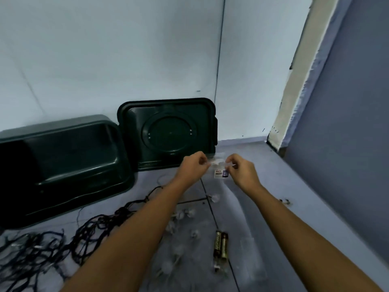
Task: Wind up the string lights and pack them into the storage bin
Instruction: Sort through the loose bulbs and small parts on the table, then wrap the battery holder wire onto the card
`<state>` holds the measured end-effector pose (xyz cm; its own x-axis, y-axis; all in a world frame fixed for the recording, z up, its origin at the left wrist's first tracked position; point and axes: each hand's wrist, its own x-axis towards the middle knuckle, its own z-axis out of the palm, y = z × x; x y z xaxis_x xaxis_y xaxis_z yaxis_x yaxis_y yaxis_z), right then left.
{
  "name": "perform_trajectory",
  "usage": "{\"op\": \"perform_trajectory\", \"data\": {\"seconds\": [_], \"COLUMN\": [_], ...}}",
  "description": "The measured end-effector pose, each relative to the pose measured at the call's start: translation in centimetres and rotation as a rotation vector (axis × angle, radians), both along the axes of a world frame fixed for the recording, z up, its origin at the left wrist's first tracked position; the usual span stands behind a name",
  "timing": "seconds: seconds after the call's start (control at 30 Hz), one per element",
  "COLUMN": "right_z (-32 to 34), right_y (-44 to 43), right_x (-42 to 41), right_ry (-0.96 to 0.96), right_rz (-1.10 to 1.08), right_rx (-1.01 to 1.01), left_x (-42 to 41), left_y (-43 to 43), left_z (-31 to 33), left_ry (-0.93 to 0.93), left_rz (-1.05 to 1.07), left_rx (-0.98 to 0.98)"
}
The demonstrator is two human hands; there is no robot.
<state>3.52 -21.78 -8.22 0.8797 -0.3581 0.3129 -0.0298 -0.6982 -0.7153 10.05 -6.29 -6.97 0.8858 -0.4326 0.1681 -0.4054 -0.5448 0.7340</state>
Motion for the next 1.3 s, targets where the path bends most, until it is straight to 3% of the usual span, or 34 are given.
{"op": "perform_trajectory", "data": {"seconds": [0.4, 0.57, 0.7, 0.87, 1.0, 1.17, 1.3], "right_z": [-1.2, -0.2, -0.9, -4.1, -6.3, -5.9, -3.1], "right_y": [-0.8, 0.5, 2.9, 6.7, 7.7, 7.5, 8.3], "right_x": [0.4, -4.2, -11.1, -17.8, -19.2, -19.4, -19.6], "right_ry": [0.123, 0.127, 0.149, 0.273, 0.27, 0.191, 0.069], "right_rz": [0.013, -0.081, -0.176, -0.266, -0.289, -0.329, -0.328], "right_rx": [-0.088, -0.044, -0.087, -0.185, -0.324, -0.237, -0.09], "left_x": [0.4, -4.2, -11.4, -16.2, -17.1, -17.6, -17.5], "left_y": [-0.1, 1.0, 1.8, 1.9, 1.7, 1.7, 3.0], "left_z": [-0.4, 0.6, -0.3, -3.0, -3.4, -3.2, -2.0], "left_ry": [0.189, 0.047, 0.109, -0.104, -0.15, -0.112, -0.046], "left_rz": [0.017, 0.088, -0.024, 0.031, 0.022, 0.063, 0.121], "left_rx": [-0.032, -0.003, 0.187, 0.639, 0.784, 0.645, 0.287]}}
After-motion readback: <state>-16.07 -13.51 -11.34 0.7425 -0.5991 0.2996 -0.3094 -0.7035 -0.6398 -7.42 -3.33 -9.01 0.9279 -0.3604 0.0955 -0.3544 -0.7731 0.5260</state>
